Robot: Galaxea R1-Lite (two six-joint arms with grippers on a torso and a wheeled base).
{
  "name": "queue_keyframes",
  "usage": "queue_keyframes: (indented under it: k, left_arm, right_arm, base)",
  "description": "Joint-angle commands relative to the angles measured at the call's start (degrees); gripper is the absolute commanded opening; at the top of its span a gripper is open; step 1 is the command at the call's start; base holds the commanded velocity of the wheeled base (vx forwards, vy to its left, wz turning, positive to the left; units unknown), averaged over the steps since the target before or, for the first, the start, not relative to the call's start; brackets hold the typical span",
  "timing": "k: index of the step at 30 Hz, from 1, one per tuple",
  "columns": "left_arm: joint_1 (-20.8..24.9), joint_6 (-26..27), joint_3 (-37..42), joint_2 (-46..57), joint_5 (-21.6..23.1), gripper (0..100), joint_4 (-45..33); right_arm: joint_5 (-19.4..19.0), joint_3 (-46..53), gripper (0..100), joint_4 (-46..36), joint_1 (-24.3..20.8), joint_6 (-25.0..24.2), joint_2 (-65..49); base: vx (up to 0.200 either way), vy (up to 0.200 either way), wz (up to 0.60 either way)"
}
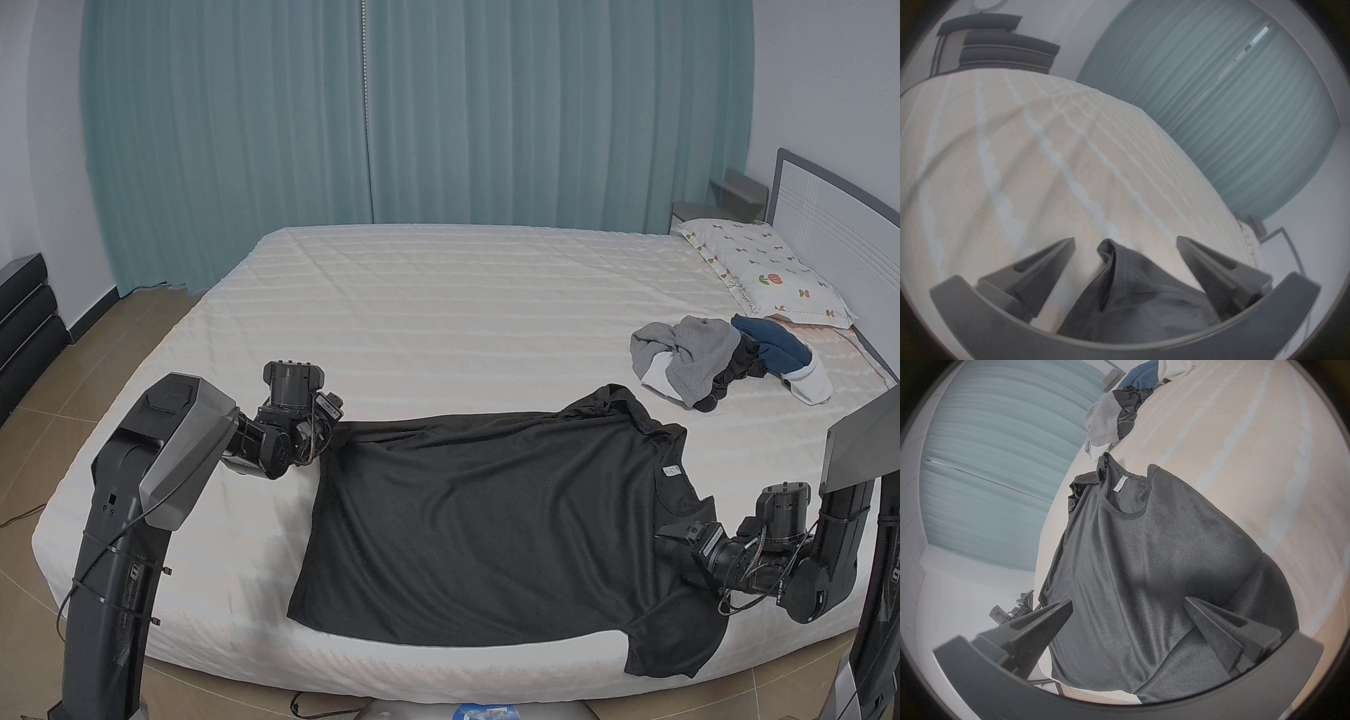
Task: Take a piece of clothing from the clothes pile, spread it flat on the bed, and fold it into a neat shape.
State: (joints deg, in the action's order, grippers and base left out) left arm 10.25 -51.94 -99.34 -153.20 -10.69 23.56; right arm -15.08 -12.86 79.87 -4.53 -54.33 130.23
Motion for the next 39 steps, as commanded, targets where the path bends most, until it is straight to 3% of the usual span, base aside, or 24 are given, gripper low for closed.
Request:
queue_keyframes:
  k: [1,4,9,17,29,39]
  left_arm:
    - [-0.6,-4.1,0.8,4.0,0.1,100,0.0]
    - [-0.5,-7.0,3.5,6.9,1.4,100,0.0]
    - [1.3,-7.3,8.0,9.1,4.4,100,0.1]
    - [4.9,-7.9,10.7,8.9,4.5,100,0.1]
    - [7.3,-7.7,10.8,8.0,6.1,100,0.1]
    - [6.6,-7.4,2.3,1.4,6.8,100,-0.6]
  right_arm:
    - [0.0,0.0,100,0.0,0.0,0.0,0.0]
    - [0.0,0.0,100,0.0,0.0,0.0,0.0]
    - [0.0,0.0,100,0.0,0.1,0.0,0.0]
    - [0.0,0.0,100,0.0,0.1,0.0,-0.1]
    - [0.0,0.0,100,0.0,0.1,0.0,0.0]
    - [0.0,0.0,100,0.0,0.0,-0.1,0.0]
  base:
    - [0.0,0.0,0.0]
    - [0.0,0.0,0.0]
    - [0.0,0.0,0.0]
    - [0.0,0.0,0.0]
    - [0.0,0.0,0.0]
    - [0.0,0.0,0.0]
